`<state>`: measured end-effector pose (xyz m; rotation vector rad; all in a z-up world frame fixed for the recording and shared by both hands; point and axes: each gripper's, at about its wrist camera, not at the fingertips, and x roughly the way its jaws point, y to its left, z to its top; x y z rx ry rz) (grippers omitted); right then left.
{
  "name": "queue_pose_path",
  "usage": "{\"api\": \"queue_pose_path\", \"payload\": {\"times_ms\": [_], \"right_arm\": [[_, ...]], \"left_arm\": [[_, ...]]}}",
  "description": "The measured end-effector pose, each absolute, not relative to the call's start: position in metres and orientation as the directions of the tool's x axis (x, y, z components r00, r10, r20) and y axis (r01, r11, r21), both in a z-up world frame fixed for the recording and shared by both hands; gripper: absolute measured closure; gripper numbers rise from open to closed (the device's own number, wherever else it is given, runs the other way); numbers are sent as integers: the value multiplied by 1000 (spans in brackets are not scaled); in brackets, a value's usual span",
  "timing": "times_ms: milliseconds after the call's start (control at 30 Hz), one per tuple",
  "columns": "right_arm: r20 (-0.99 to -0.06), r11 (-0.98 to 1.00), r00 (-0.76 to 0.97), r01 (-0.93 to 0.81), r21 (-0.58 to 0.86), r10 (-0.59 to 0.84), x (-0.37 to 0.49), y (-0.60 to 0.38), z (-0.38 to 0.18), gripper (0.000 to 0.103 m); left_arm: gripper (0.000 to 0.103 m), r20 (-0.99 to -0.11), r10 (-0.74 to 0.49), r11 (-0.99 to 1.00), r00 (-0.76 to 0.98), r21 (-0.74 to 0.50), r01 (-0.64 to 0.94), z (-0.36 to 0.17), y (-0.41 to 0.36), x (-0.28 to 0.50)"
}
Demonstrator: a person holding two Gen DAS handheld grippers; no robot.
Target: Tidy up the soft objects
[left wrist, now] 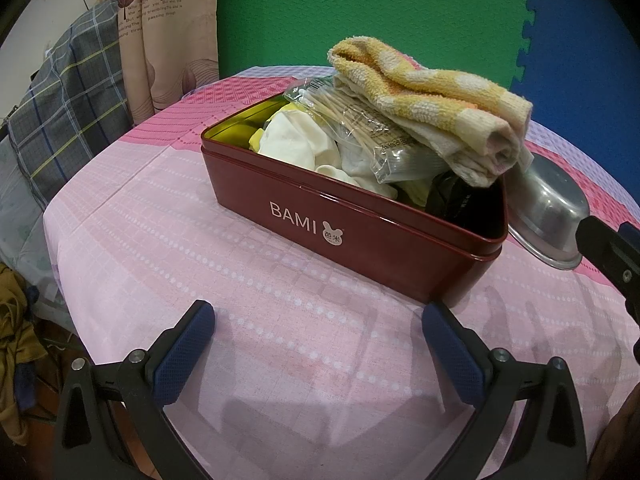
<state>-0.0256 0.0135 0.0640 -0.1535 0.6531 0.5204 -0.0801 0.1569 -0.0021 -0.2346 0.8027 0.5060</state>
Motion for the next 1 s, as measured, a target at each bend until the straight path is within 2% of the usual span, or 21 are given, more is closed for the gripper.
{"api": "queue_pose_path", "payload": {"times_ms": [1000], "right_arm": [[-626,860,659,-508,37,416,-26,15,61,1]], "left_arm": [[0,-735,342,857,585,-12,-516,-2,157,-80]]}}
